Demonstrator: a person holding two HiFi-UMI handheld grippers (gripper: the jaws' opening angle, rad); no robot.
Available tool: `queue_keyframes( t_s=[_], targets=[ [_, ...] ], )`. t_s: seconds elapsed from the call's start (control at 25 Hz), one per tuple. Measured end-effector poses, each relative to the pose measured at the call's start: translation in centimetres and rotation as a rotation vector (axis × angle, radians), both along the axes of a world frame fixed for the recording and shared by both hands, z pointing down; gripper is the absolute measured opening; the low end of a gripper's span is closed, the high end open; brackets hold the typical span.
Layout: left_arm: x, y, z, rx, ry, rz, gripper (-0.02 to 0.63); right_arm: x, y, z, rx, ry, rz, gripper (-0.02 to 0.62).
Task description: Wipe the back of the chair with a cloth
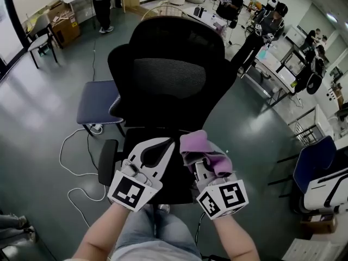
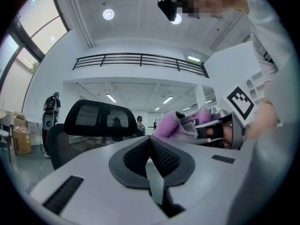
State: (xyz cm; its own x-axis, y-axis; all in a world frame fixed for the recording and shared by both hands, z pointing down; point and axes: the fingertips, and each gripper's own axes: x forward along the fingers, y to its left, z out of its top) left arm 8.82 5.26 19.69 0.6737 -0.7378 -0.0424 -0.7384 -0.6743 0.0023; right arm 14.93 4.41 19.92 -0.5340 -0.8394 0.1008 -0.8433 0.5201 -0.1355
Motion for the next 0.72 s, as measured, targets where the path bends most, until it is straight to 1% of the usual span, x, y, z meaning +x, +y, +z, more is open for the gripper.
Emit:
queue_keyframes(
  t_s=[0.24,0.4,0.72],
  targets=[
    [1.2,2.1,-2.0,0.007,0.013,0.019,0.011,0.4,2.8,-3.1,0.06,-0.035,-0.025,0.074],
    [2.0,3.2,-2.9,0.016,0.005,0.022,0.011,0.9,4.0,-4.3,0.079,-0.075,-0.044,0.075],
    [2.7,4.5,-3.8,0.028,0.004,-0.004,0.011,1.0,5.2,-5.0,0.101,-0.072,-0.105,0.078]
  ],
)
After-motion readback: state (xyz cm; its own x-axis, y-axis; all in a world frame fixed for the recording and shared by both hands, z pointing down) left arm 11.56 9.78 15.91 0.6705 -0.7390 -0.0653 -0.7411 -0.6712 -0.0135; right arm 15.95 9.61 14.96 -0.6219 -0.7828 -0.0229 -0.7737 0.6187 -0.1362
